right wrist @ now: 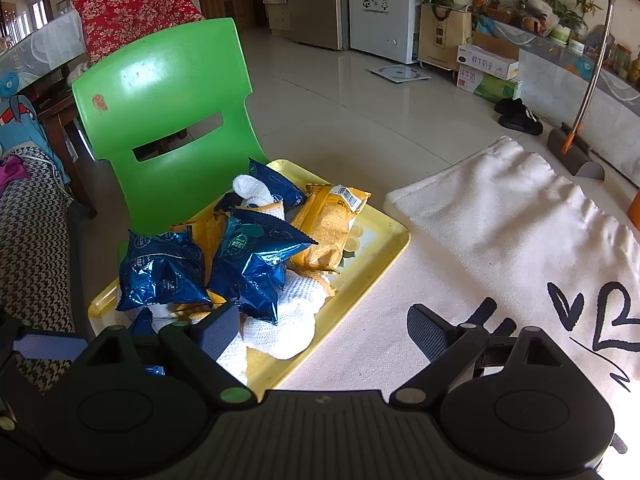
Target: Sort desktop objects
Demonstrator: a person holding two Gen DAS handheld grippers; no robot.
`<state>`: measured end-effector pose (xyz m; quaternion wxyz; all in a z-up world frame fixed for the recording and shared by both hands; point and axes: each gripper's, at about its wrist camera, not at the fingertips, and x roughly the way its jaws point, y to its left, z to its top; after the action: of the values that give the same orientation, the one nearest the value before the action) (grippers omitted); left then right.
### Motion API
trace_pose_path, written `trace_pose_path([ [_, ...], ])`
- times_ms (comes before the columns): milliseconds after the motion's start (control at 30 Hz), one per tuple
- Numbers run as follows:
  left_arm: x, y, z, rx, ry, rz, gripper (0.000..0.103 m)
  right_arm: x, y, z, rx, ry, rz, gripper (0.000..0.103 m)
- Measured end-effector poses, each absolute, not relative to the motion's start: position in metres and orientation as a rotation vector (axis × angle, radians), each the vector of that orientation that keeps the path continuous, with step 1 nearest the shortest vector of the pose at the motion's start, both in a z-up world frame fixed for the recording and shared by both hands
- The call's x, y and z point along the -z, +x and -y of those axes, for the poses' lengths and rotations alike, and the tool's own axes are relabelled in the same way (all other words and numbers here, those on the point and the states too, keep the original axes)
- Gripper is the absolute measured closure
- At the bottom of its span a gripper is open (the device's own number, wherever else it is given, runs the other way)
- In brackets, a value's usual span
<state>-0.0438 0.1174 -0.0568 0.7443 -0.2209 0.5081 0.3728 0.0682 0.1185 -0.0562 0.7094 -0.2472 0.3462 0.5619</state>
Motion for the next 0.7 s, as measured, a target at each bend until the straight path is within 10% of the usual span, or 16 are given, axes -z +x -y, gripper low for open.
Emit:
trace_pose_path([
  [700, 0.083, -0.039, -0.129, -0.804, -0.528, -1.155, 0.0, 0.071, 0.067, -0.133, -1.236, -0.56, -0.793, 0.011],
])
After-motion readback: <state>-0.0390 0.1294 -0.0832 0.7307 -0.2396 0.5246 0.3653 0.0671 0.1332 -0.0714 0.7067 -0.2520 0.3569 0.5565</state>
